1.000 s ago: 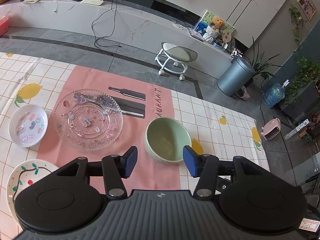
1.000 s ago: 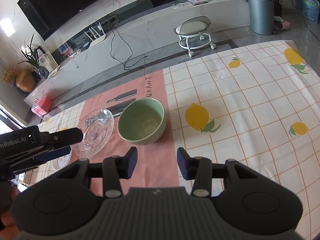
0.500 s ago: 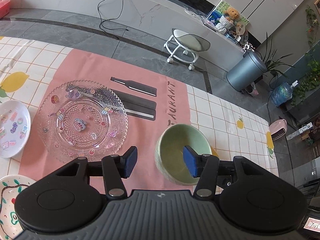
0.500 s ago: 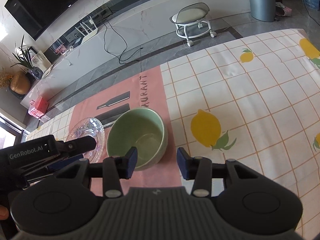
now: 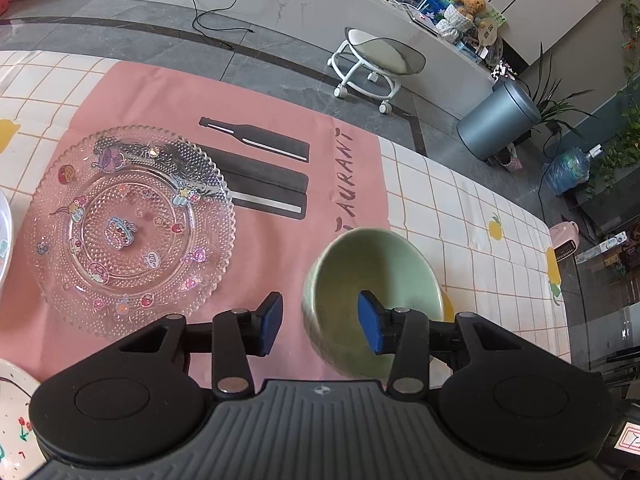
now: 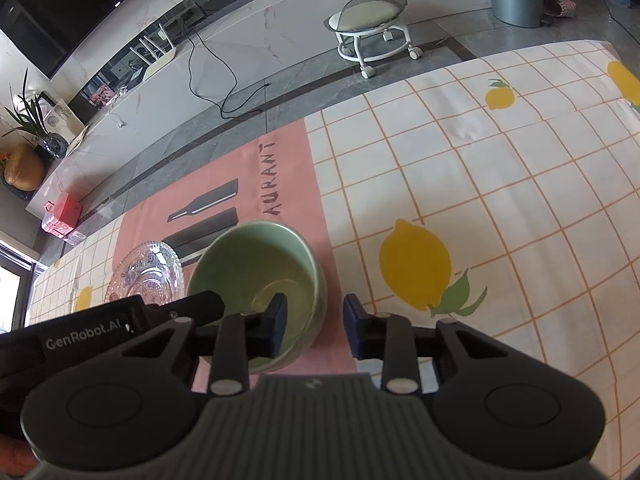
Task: Organize plates and bowls
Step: 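Move both grippers to the pale green bowl and close on its rim, then lift the green bowl and carry it over the stacked steel bowls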
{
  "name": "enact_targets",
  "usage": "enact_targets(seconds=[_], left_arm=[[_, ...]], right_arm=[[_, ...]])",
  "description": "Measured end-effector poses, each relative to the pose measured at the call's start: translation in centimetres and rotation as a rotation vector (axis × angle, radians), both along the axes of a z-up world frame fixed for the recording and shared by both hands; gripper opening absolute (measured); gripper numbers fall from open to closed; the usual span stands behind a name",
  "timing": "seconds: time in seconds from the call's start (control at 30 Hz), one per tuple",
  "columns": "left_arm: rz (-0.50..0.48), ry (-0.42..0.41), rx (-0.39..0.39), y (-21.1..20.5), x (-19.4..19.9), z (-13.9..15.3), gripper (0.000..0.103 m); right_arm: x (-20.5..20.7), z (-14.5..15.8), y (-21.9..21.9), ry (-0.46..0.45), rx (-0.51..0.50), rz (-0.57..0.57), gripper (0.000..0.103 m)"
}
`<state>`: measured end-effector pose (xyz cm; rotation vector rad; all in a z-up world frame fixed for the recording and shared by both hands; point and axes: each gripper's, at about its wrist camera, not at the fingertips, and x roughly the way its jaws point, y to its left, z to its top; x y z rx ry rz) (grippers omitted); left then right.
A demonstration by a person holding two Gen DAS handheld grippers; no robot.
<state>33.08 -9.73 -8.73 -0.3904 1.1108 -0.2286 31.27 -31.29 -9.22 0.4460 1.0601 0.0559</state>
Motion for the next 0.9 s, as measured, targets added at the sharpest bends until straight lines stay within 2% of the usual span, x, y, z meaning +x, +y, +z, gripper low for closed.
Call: enact_targets(seconds=[0.23,0.3,0.4,0.6,0.77,0.9], left_arm=[[-0.026,0.017,0.095,-1.6,0.4,-0.9,0.028],[-0.035,0.017,0.112,-1.8,0.4,-1.1,0.017],[-0.042,0.009,0.131,-2.2,0.3,-1.2,0.014],[-0.044,0.023,0.169,-2.6,-0.3,-0.7,0.012],[-0.039,0.012,0.176,-2.3,-1.9,0.9,0.012],[-0.037,-0.011,0.173,-2.2,-3.7,3.0,0.012]], right_arm=[[0.9,-1.0,0.3,0.027,-0.02,0.0,0.019],[1.0,-1.1,0.4,0.028,-0.021,0.002,0.018],[1.0,-1.1,0.6,0.025,-0.021,0.01,0.011],[0.8,-0.7,1.1,0.036,-0.04,0.018,0.01],[-0.6,0.1,1.0,0.036,-0.021,0.02,0.01],[-2.4,1.9,1.1,0.007,-0.02,0.024,0.01]])
